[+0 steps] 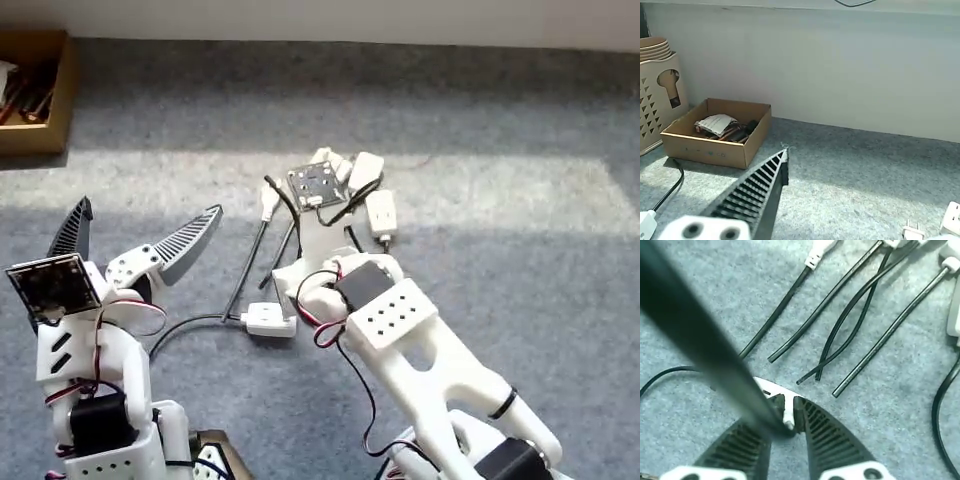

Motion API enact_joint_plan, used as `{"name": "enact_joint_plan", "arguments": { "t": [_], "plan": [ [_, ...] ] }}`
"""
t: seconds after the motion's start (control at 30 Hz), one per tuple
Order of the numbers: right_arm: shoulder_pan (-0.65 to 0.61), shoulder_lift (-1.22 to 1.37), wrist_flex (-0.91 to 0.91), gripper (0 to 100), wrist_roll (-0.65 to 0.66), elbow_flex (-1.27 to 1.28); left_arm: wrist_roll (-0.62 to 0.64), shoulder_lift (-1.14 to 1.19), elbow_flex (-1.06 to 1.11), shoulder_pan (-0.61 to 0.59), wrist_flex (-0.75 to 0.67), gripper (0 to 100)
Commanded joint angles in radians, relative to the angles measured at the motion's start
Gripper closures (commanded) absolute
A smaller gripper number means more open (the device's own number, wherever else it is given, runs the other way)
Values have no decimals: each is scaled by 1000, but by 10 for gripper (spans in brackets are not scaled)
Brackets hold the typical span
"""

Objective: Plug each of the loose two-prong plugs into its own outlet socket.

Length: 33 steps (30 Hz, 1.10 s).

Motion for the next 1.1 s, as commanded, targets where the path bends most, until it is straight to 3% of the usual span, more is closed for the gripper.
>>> {"name": "enact_joint_plan", "arguments": {
  "t": [0.0, 0.5, 0.9, 1.07],
  "plan": [
    [18, -38, -41, 992, 18, 19, -5, -10, -24, -2, -17, 447],
    [15, -31, -90, 992, 20, 45, -5, -10, -25, -1, -17, 447],
    [10, 213, -90, 992, 21, 35, -6, -10, -31, -2, -17, 447],
    [-51, 180, -87, 992, 21, 44, -8, -10, -33, -1, -17, 447]
  ]
}}
